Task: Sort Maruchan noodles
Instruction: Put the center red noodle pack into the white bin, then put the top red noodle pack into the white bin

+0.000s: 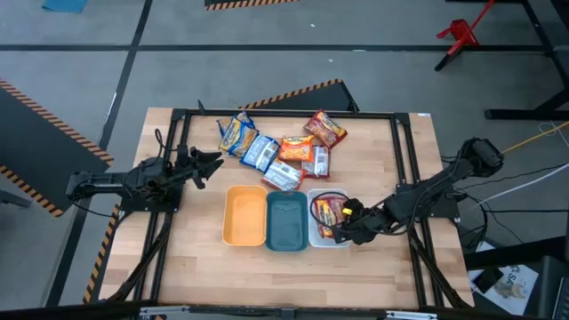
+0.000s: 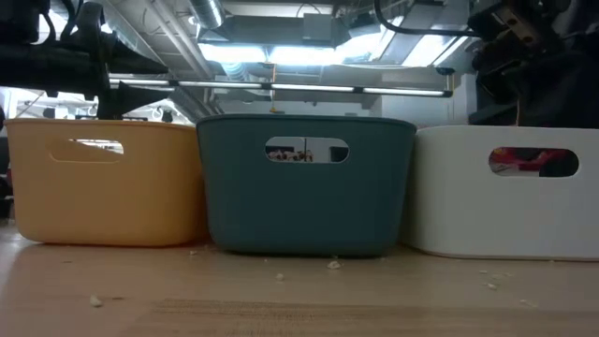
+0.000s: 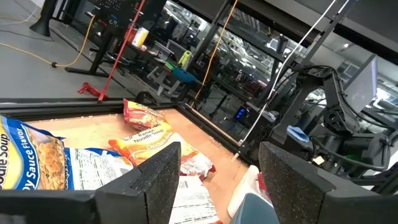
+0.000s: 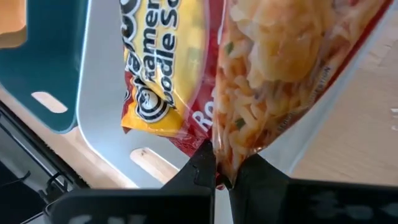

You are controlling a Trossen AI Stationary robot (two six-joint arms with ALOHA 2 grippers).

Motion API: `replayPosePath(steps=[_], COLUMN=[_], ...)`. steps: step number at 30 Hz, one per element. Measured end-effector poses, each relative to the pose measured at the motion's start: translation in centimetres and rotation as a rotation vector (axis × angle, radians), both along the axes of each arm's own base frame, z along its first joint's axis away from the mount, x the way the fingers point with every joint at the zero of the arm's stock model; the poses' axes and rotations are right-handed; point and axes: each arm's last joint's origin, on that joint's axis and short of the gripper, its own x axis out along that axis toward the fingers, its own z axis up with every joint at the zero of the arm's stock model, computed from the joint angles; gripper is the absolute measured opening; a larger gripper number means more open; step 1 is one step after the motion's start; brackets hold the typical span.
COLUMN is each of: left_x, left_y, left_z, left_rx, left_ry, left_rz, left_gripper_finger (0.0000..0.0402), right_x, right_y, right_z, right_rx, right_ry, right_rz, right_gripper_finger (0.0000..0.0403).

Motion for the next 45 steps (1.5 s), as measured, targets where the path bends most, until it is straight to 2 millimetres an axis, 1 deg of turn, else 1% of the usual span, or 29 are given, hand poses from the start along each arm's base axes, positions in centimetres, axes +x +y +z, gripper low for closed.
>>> replayPosePath(steps=[4, 7, 9, 15, 18, 21, 23, 26, 29, 31, 34, 36, 40, 42, 45], left_x=[0.0, 0.0, 0.0, 0.0, 0.0, 0.0, 0.0, 0.0, 0.0, 0.0, 0.0, 0.0, 0.0, 0.0, 0.0], left_y=[0.0, 0.0, 0.0, 0.0, 0.0, 0.0, 0.0, 0.0, 0.0, 0.0, 0.0, 0.0, 0.0, 0.0, 0.0], left_z=[0.0, 0.0, 0.0, 0.0, 0.0, 0.0, 0.0, 0.0, 0.0, 0.0, 0.0, 0.0, 0.0, 0.0, 0.0], left_rx=[0.0, 0.0, 0.0, 0.001, 0.001, 0.001, 0.001, 0.001, 0.001, 0.001, 0.001, 0.0, 0.0, 0.0, 0.003], left_ry=[0.0, 0.001, 0.0, 0.0, 0.001, 0.0, 0.001, 0.001, 0.0, 0.0, 0.0, 0.0, 0.0, 0.0, 0.002], left_rz=[0.0, 0.0, 0.0, 0.0, 0.0, 0.0, 0.0, 0.0, 0.0, 0.001, 0.002, 0.002, 0.002, 0.003, 0.004], left_gripper_finger=[0.0212, 0.0212, 0.0212, 0.0212, 0.0212, 0.0212, 0.0212, 0.0212, 0.0212, 0.0212, 0.0212, 0.0212, 0.0212, 0.0212, 0.0212], right_x=[0.0, 0.0, 0.0, 0.0, -0.1, -0.3, -0.7, -1.1, -1.4, -1.5, -1.4, -1.2, -0.8, -0.7, -1.2], right_y=[0.0, 0.0, 0.0, 0.0, 0.0, 0.0, -0.1, -0.9, -2.3, -3.6, -6.2, -8.1, -12.5, -14.7, -18.3], right_z=[0.0, 0.0, 0.0, 0.0, 0.2, 0.9, 1.8, 3.3, 5.0, 5.9, 6.9, 7.2, 7.3, 7.0, 6.6], right_rx=[0.0, 0.003, 0.003, -0.006, -0.006, 0.035, 0.066, 0.092, 0.078, 0.024, -0.121, -0.237, -0.468, -0.571, -0.704], right_ry=[-0.001, 0.001, 0.001, -0.001, -0.007, -0.023, -0.045, -0.103, -0.187, -0.244, -0.321, -0.342, -0.311, -0.268, -0.175], right_rz=[0.002, 0.005, 0.007, 0.024, 0.033, 0.075, 0.112, 0.138, 0.142, 0.145, 0.16, 0.175, 0.207, 0.241, 0.286], right_gripper_finger=[0.0006, 0.0022, 0.0043, 0.0123, 0.0152, 0.0168, 0.0171, 0.0172, 0.0172, 0.0172, 0.0172, 0.0172, 0.0173, 0.0173, 0.0178])
